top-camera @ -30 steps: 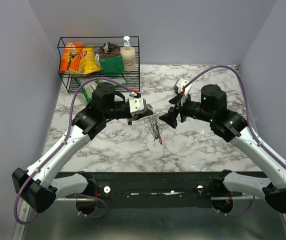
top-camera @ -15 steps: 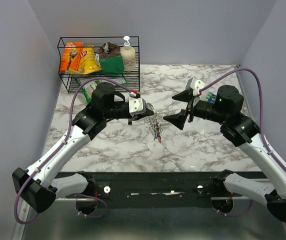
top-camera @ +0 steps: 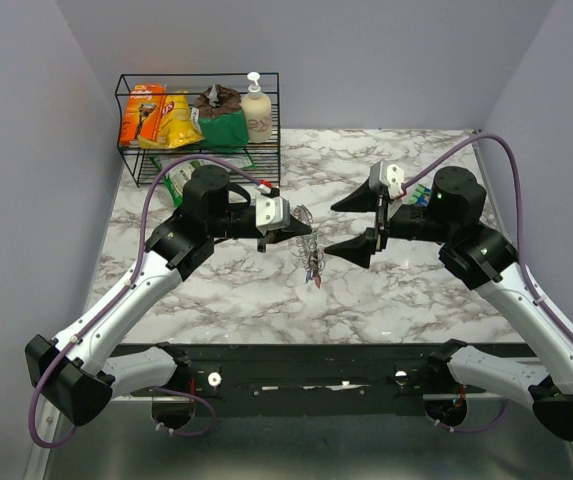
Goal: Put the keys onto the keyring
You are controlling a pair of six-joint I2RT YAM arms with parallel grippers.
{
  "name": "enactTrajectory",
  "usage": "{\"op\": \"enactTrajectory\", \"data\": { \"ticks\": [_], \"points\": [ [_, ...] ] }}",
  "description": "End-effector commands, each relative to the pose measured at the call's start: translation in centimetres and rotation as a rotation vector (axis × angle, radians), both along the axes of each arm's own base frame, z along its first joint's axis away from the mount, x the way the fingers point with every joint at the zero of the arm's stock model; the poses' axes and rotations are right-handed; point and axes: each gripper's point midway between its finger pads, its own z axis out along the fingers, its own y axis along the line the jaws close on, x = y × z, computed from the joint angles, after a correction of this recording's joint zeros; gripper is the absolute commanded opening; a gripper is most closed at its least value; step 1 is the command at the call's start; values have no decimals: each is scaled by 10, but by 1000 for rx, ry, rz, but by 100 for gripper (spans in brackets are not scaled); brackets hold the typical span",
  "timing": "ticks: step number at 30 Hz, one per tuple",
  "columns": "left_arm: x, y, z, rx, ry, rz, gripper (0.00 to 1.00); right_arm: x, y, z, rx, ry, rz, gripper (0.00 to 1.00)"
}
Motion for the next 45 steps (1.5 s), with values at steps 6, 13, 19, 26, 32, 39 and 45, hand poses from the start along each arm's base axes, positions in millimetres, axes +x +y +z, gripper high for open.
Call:
{"op": "enactTrajectory", "data": {
  "ticks": [6,13,19,26,32,39,45],
  "points": [
    [-19,-4,36,-117,-54,-96,0,-7,6,17,54,-4,67,72],
    [-25,-7,43,-145,-42,-135,0,-6,9,14,57,12,82,63],
    [-28,-6,48,-158,-46,-143,0,-5,9,12,59,11,78,57],
    [-33,-6,54,-182,-39,-164,0,-5,10,9,59,20,83,49],
    [-36,-6,58,-198,-35,-176,0,-5,10,9,59,20,83,39],
    [-41,-6,65,-234,-34,-197,0,-6,11,8,60,27,90,24],
    [-40,-6,66,-234,-31,-200,0,-6,11,11,64,26,90,4]
  ]
}}
